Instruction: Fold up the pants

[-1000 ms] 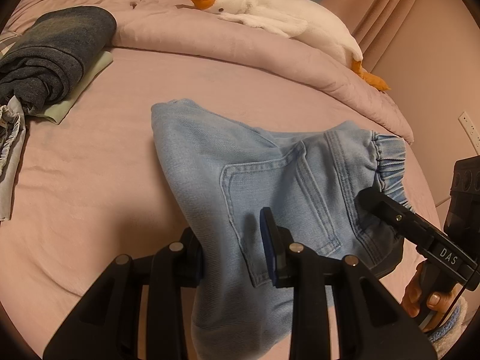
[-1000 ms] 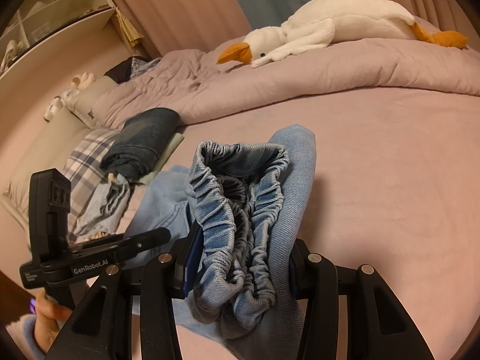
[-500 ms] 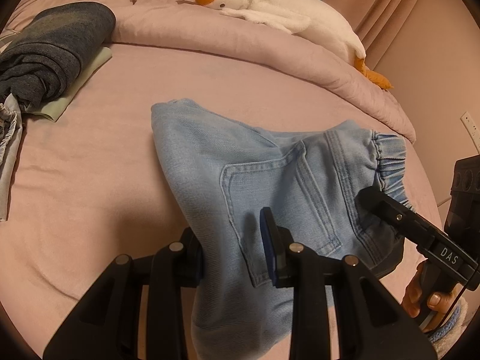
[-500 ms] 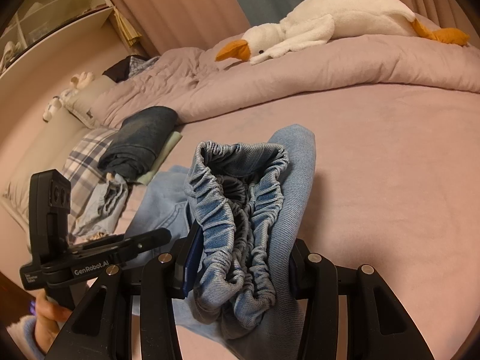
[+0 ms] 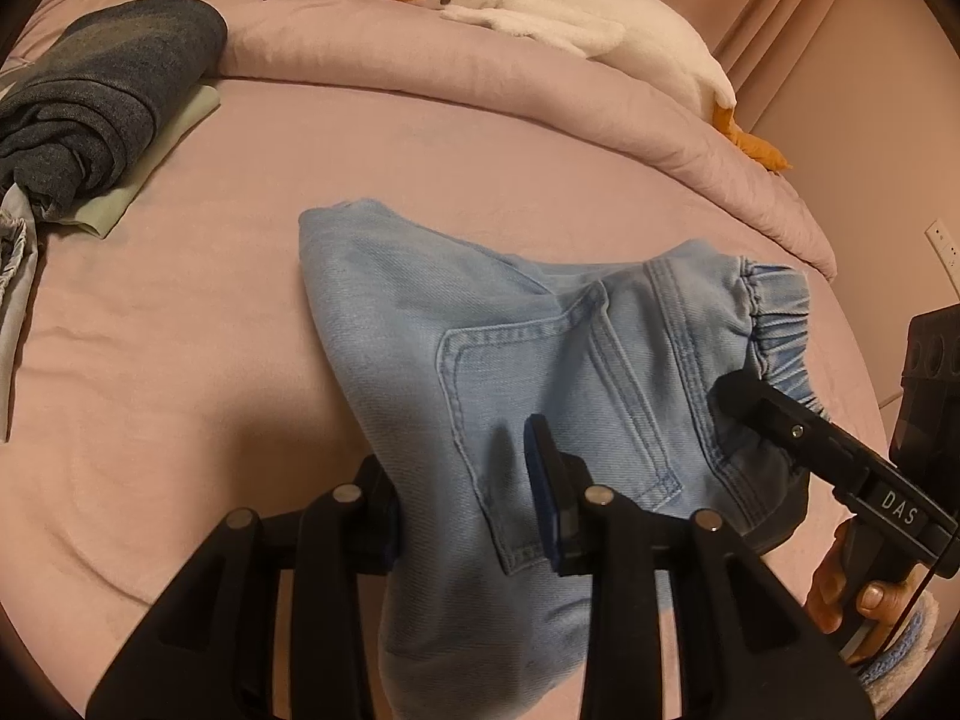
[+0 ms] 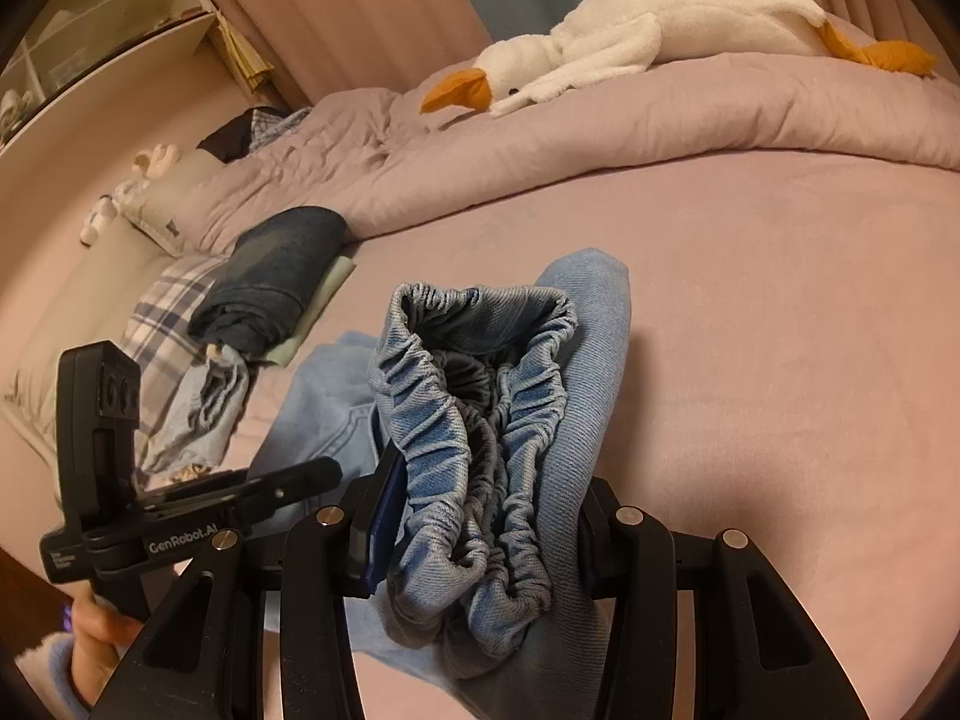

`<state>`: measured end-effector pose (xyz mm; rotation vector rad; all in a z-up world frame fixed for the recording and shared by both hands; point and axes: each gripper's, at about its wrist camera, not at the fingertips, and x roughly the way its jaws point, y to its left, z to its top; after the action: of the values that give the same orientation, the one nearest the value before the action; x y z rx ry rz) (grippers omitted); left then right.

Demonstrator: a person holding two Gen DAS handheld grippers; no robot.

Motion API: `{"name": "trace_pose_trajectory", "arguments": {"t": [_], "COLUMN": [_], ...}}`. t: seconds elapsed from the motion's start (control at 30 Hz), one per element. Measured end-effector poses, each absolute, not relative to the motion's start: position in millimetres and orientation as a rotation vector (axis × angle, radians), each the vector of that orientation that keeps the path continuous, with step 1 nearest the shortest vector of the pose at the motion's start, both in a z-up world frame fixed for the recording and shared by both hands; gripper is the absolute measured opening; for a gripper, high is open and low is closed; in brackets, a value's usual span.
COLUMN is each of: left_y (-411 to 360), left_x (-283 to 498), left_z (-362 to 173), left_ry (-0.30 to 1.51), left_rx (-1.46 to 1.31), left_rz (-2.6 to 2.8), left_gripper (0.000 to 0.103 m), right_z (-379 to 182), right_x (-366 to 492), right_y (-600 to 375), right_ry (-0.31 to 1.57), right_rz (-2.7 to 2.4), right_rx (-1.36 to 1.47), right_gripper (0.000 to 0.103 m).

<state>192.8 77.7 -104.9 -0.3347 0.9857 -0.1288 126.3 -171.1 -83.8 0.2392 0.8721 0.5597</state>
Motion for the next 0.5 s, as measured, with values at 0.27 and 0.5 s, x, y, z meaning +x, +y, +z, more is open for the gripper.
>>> {"name": "trace_pose_trajectory", "arguments": {"t": [0.27,0.5], "left_y": [77.9,78.1], "left_x": [193.9,193.8], "left_z": [-107.2,-109.2], "left_ry": [0.993,0.998], "left_rx": [-0.335,-0.331], "left_rz": [-0.126,-0.113], "left_gripper": [0.032,0.032], "right_z": [-85.8,-89.3], "right_x": [128.6,129.5], "right_y": [-171.4,-171.1], "right_ry": [0.877,0.885], "right_rz": [0.558,0.556], "right_rx": [0.241,0.242], "right_gripper": [0.048,0.048]}}
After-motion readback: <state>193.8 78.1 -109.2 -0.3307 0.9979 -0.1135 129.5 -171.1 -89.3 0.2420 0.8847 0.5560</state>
